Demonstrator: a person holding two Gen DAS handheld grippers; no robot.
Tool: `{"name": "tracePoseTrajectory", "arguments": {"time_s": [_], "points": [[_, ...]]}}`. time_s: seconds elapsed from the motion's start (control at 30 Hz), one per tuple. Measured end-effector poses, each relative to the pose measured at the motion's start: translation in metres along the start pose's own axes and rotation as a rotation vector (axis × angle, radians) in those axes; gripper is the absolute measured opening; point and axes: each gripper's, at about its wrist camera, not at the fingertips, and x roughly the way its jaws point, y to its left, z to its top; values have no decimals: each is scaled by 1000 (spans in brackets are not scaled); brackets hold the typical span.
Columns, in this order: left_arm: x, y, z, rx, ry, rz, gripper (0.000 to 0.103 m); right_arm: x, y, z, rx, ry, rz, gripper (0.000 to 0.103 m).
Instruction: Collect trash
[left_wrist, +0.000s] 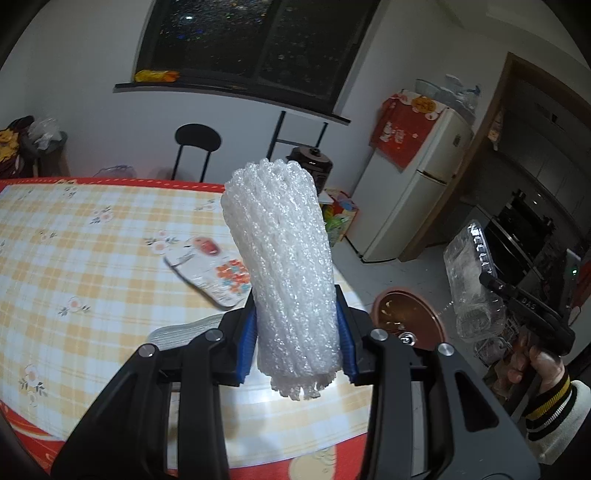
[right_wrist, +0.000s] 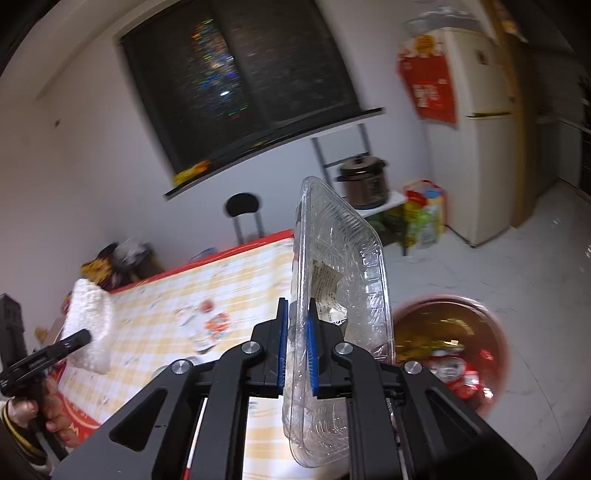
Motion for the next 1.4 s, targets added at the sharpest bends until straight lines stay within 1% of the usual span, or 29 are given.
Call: {"name": "tracePoseTrajectory", "arguments": {"time_s": [0.13, 0.23, 0.33, 0.43, 0.57, 0.7, 0.8, 0.83, 0.87, 0.9, 0.93, 0.97, 1.0, 1.03, 1.07, 1.1, 1.17, 1.23, 1.4], "points": [[8, -29, 2, 21, -13, -25, 39, -16, -45, 0, 45, -13, -59, 11], [17, -44, 0, 27, -3, -27, 39, -24, -79, -3, 79, -11, -103, 11], [28, -55, -3, 27, 12, -24, 39, -27, -108, -8, 113, 7, -138, 11], [36, -60, -6, 22, 25, -16, 39, -20, -130, -15, 142, 41, -160, 11], [42, -62, -8, 7, 35, 8, 39, -3, -146, -22, 162, 92, -156, 11], [43, -59, -9, -5, 40, 41, 39, 24, -144, -25, 154, 141, -130, 11], [40, -55, -11, -17, 38, 68, 39, 43, -142, -23, 154, 173, -127, 15], [39, -53, -11, -22, 38, 79, 39, 49, -141, -23, 152, 183, -127, 17], [37, -51, -11, -26, 38, 87, 39, 55, -140, -19, 150, 187, -123, 28], [36, -49, -11, -29, 37, 95, 39, 60, -139, -16, 149, 189, -118, 37], [35, -48, -10, -30, 37, 103, 39, 62, -138, -14, 147, 187, -113, 51], [34, -47, -9, -29, 36, 107, 39, 63, -136, -11, 147, 178, -109, 58], [34, -48, -8, -27, 35, 108, 39, 63, -135, -7, 145, 170, -106, 61], [33, -49, -7, -21, 34, 107, 39, 63, -134, -4, 142, 161, -105, 68], [34, -51, -6, -16, 33, 105, 39, 61, -132, -2, 141, 151, -111, 78], [34, -53, -5, -10, 33, 102, 39, 58, -132, 1, 140, 141, -118, 81], [37, -59, -2, 8, 37, 85, 39, 48, -131, 5, 140, 110, -132, 94], [42, -66, 1, 28, 43, 64, 39, 38, -131, 9, 139, 87, -158, 98], [60, -96, 6, 94, 65, -9, 40, 10, -135, 13, 128, 56, -197, 98]]}}
